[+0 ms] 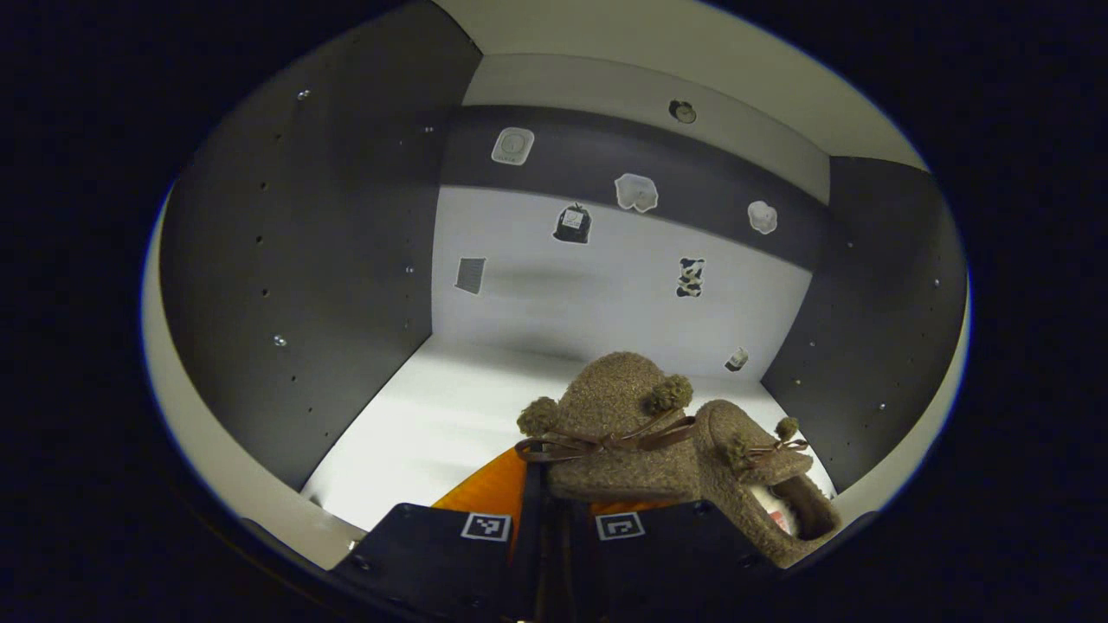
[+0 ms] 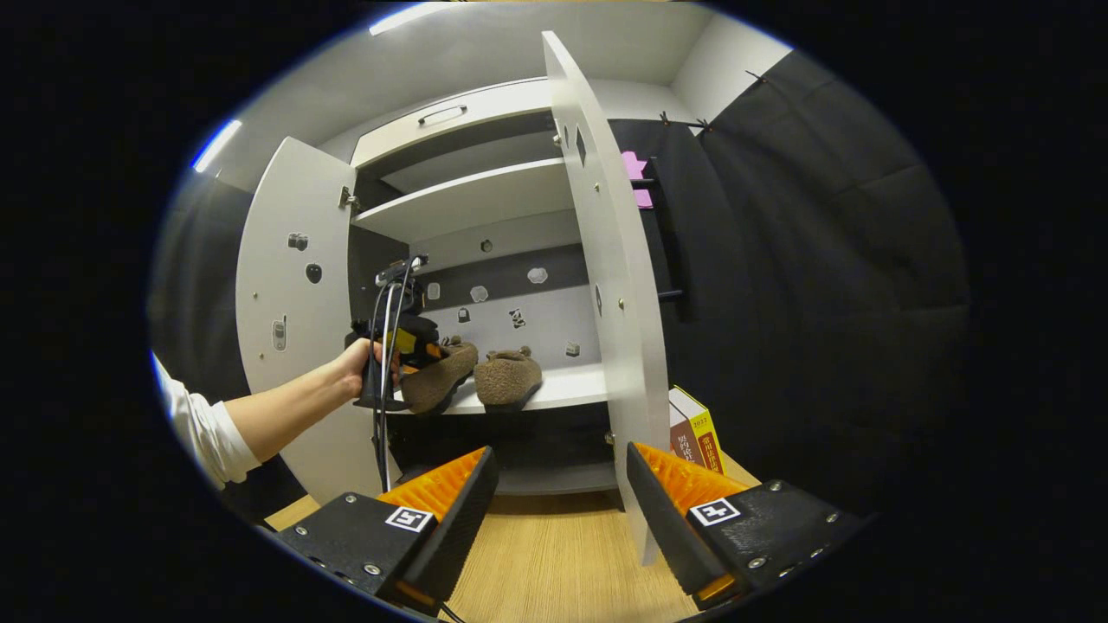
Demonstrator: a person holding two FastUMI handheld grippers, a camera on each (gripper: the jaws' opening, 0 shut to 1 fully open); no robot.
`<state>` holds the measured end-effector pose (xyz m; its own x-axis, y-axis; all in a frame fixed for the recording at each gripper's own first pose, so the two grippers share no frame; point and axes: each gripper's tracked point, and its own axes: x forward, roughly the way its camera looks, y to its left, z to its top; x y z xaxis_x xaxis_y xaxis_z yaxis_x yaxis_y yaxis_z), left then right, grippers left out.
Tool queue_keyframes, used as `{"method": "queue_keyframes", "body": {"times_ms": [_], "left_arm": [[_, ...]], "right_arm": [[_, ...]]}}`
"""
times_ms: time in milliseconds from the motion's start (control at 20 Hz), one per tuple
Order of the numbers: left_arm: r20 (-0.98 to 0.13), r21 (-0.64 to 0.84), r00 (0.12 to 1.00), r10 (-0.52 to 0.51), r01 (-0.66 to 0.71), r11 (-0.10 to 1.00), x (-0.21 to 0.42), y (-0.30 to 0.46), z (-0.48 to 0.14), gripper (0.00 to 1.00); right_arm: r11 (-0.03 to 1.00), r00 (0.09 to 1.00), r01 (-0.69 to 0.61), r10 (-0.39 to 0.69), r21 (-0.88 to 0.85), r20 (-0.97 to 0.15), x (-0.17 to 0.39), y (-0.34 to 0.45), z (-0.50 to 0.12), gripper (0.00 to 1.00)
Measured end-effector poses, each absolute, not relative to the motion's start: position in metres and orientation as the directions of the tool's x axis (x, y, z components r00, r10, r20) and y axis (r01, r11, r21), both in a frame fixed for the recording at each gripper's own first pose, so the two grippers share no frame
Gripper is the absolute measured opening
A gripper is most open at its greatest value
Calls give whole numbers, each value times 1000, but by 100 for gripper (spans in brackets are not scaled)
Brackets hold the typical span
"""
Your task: Grab one shoe with the right hand and put it into the shoe cabinet, grab the other shoe with the left hand and put it into the shoe cabinet; then close the right door with the right hand and the left door with the left hand.
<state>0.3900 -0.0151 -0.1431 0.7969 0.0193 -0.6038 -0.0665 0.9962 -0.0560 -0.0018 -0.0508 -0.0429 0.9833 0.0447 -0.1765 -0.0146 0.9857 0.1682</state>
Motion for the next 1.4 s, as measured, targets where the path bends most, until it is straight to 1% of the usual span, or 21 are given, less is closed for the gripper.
{"method": "queue_keyframes", "body": {"times_ms": [50, 200, 250, 300, 400, 500, 550, 600, 650, 750, 800, 850, 1050, 1150, 1250, 1400], "left_arm": [[-616, -45, 787, 24, -66, 997, 393, -14, -150, 21], [-637, -25, 770, 41, -74, 997, 396, -12, -163, 26], [-640, -29, 767, 46, -84, 996, 396, -11, -164, 41], [-634, -38, 772, 44, -88, 995, 397, -11, -163, 40], [-637, -34, 769, 50, -92, 995, 395, -7, -165, 48], [-643, -35, 764, 39, -80, 996, 392, -7, -164, 66], [-638, -40, 770, 27, -68, 997, 392, -7, -161, 68], [-633, -50, 774, 10, -54, 997, 392, -8, -159, 64], [-630, -53, 777, 1, -44, 998, 390, -8, -155, 78], [-621, -41, 784, -3, -29, 999, 387, -6, -149, 89], [-615, -40, 789, 0, -31, 999, 383, -4, -147, 90], [-607, -43, 795, -2, -30, 999, 381, -4, -143, 95], [-579, -56, 815, -16, -20, 998, 368, -4, -129, 99], [-561, -68, 827, -38, -1, 998, 360, -9, -117, 97], [-492, -85, 868, -63, 25, 996, 356, -13, -89, 97], [-407, -58, 910, -76, 57, 997, 339, -15, -47, 97]], "right_arm": [[984, 983, -14, 46, 179, -176, -3, -51, -44, 92], [984, 982, -5, 39, 179, -184, 2, -54, -49, 92], [984, 982, -6, 39, 178, -185, 3, -54, -50, 93], [984, 982, -5, 38, 176, -185, 4, -55, -51, 93], [984, 981, -3, 37, 179, -188, 5, -55, -52, 93], [983, 982, -5, 39, 182, -185, 6, -56, -52, 93], [983, 982, -6, 40, 181, -184, 7, -56, -51, 93], [983, 982, -8, 42, 181, -184, 9, -54, -52, 93], [983, 982, -12, 46, 182, -184, 9, -53, -51, 94], [983, 982, -20, 54, 184, -182, 10, -50, -51, 94], [983, 982, -25, 59, 184, -180, 10, -48, -51, 94], [983, 982, -28, 61, 184, -180, 11, -46, -51, 94], [982, 981, -47, 80, 183, -175, 10, -37, -50, 94], [981, 981, -54, 87, 185, -175, 9, -34, -51, 94], [980, 980, -61, 95, 189, -175, 8, -31, -51, 94], [979, 979, -73, 107, 192, -173, 8, -25, -51, 94]]}}
